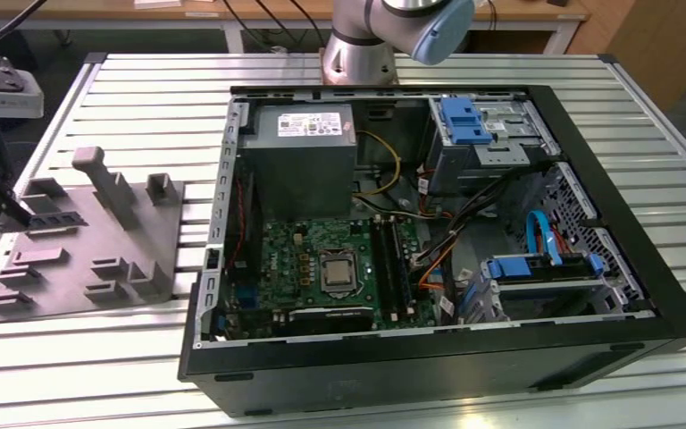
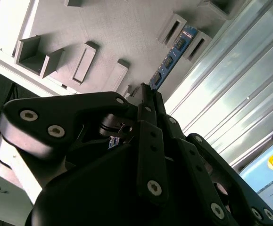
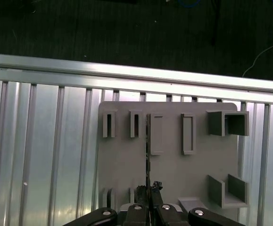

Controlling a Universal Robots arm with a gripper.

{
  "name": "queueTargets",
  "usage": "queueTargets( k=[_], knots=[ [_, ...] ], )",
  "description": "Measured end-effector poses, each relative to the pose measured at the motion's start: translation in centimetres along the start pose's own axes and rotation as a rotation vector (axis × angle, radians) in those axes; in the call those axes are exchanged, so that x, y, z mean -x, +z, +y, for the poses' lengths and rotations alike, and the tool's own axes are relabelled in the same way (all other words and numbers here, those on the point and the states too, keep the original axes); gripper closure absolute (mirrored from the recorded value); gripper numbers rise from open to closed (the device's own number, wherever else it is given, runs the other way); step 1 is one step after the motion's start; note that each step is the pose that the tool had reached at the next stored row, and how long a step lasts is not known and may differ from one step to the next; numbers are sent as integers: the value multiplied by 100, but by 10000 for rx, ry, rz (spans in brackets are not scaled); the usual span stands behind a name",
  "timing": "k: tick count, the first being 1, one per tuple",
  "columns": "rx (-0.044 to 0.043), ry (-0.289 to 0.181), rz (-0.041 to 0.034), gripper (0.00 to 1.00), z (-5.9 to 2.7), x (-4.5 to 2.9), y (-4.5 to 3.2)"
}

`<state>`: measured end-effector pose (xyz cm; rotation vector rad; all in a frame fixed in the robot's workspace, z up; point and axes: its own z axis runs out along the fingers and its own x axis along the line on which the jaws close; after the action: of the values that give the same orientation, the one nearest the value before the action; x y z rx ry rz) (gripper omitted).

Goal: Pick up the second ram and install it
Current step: 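Pick up the second ram and move it above second insertion slot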

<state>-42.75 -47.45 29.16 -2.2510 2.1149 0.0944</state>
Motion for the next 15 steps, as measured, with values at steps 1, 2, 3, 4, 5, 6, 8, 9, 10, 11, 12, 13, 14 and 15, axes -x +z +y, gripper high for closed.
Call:
queueTargets(
  k=[1, 2, 3, 4, 5, 6, 8, 9, 10, 11, 12, 13, 14, 15],
  knots=[
    [0, 0, -1, 86, 0, 1, -11],
    [0, 0, -2, 86, 0, 2, -21],
    [1, 0, -3, 86, 0, 3, -32],
    [0, 0, -4, 86, 0, 3, -42],
    [0, 0, -6, 86, 0, 4, -53],
    [0, 0, -7, 86, 0, 5, -63],
    [0, 0, -10, 86, 1, 7, -85],
    [-1, 0, -12, 86, 0, 8, -95],
    [0, 0, -13, 86, 1, 9, -106],
    [-1, 0, -16, 86, 1, 9, -116],
    [-1, 0, -19, 86, 0, 10, -126],
    [-1, 0, -21, 86, 0, 11, -136],
    [-2, 0, -24, 86, 1, 12, -146],
    [-2, 0, -27, 86, 1, 12, -156]
  ],
)
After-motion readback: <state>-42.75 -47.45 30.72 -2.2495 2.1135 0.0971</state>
